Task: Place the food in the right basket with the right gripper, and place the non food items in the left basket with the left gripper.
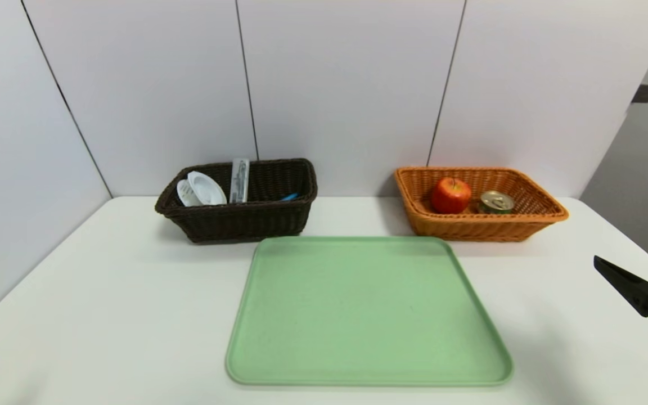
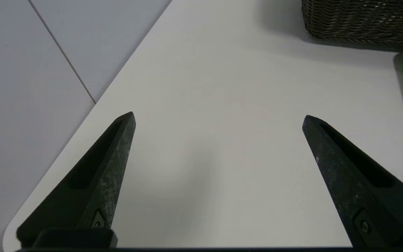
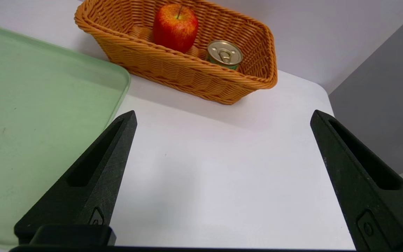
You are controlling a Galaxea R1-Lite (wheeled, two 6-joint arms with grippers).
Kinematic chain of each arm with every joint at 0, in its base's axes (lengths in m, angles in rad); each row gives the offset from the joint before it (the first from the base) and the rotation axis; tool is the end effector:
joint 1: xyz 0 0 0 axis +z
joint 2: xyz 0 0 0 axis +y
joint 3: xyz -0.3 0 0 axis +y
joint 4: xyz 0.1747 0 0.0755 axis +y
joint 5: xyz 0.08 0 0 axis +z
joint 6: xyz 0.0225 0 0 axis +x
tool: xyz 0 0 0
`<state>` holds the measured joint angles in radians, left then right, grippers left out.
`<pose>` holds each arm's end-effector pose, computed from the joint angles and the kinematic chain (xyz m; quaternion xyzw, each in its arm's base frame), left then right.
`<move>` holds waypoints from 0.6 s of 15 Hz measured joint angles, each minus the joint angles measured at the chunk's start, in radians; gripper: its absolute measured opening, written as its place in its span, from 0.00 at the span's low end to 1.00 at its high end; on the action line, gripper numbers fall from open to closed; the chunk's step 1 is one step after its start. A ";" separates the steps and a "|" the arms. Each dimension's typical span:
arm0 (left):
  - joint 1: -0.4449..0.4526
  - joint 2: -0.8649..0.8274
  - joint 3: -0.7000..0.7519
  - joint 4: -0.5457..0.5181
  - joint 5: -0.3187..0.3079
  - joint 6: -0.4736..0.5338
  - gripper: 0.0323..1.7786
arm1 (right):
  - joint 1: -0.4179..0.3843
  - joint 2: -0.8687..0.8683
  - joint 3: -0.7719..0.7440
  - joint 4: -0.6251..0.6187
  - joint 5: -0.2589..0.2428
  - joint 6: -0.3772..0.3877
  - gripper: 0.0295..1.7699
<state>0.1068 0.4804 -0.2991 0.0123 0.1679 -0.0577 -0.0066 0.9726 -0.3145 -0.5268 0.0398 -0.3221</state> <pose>0.0192 0.0058 0.1617 -0.0255 0.0926 0.1390 0.9856 0.1170 0.0001 0.1874 -0.1585 0.0621 0.0269 0.9850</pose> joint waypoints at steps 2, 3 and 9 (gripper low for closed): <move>0.000 -0.026 0.004 0.030 -0.025 0.000 0.95 | -0.027 -0.068 0.068 -0.015 0.006 -0.001 0.97; 0.000 -0.039 0.004 0.042 -0.035 0.000 0.95 | -0.037 -0.101 0.089 -0.015 0.006 0.000 0.97; 0.000 -0.118 0.027 0.123 -0.053 -0.001 0.95 | -0.082 -0.365 0.186 0.116 0.010 0.001 0.97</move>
<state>0.1068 0.3628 -0.2721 0.1351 0.1149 -0.0591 -0.0885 0.6074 -0.1289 -0.4106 0.0496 -0.3213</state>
